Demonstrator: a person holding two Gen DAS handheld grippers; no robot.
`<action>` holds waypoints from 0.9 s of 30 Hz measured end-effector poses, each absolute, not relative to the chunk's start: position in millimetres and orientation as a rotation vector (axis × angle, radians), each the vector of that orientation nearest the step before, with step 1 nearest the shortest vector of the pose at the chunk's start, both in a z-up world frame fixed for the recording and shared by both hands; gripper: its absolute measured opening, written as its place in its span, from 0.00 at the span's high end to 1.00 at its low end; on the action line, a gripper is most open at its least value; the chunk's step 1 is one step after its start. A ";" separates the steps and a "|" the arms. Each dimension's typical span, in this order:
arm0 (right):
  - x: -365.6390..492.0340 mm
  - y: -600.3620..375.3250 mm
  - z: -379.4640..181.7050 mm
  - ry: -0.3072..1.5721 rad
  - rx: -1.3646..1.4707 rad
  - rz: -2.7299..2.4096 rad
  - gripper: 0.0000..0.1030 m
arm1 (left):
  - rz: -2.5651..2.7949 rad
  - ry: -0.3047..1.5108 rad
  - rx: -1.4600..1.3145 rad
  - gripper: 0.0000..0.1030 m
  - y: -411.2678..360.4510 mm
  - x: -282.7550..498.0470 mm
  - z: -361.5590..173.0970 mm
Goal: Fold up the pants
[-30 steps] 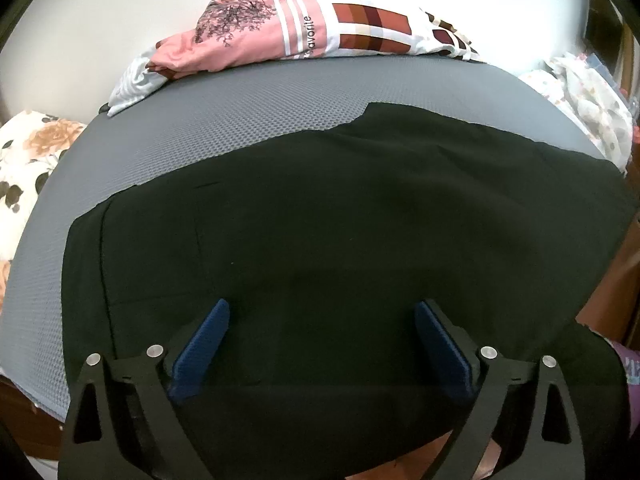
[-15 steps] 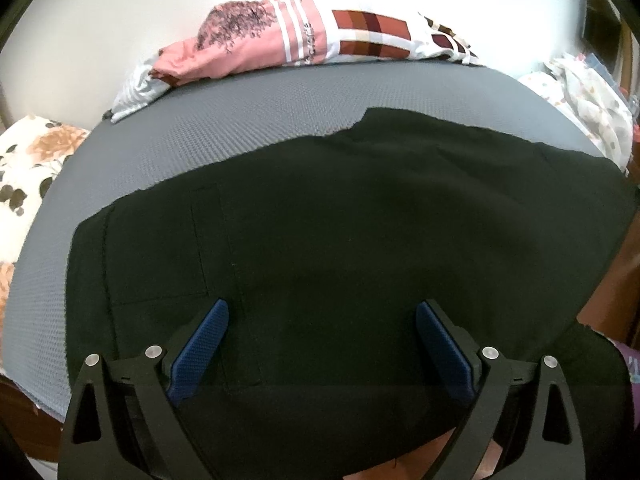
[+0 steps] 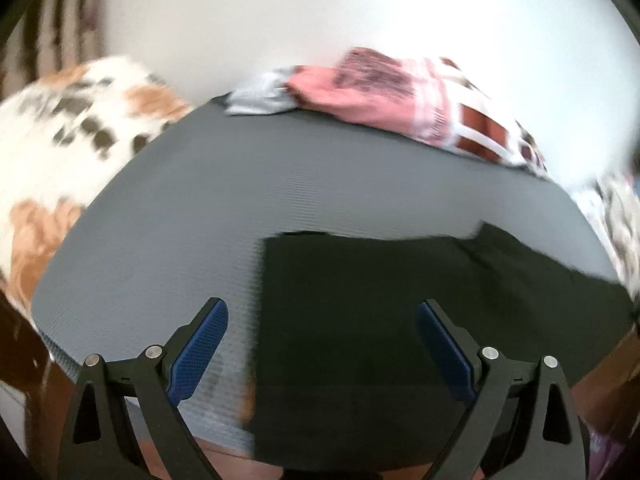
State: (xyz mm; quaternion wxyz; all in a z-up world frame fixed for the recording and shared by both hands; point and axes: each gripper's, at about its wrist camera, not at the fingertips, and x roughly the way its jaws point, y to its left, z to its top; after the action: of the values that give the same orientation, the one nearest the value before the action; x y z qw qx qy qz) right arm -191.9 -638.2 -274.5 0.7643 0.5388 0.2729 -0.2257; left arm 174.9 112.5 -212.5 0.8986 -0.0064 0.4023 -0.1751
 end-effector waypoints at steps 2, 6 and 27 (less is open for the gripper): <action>-190.1 -638.6 -274.7 0.601 1.160 -0.492 0.85 | -0.344 0.887 -0.033 0.08 127.7 189.3 -221.9; -190.8 -639.2 -274.5 0.562 1.186 -0.467 0.85 | -0.438 1.003 -0.064 0.08 129.2 208.9 -239.4; -164.0 -640.2 -288.0 0.542 1.237 -0.435 0.89 | -0.415 1.006 0.051 0.57 87.0 236.1 -254.1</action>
State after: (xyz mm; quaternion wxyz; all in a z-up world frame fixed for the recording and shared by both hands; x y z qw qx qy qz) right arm -164.0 -640.2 -288.0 0.7588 0.5678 0.2488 -0.1997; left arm 236.1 87.0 -254.1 0.8553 0.0243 0.4785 -0.1974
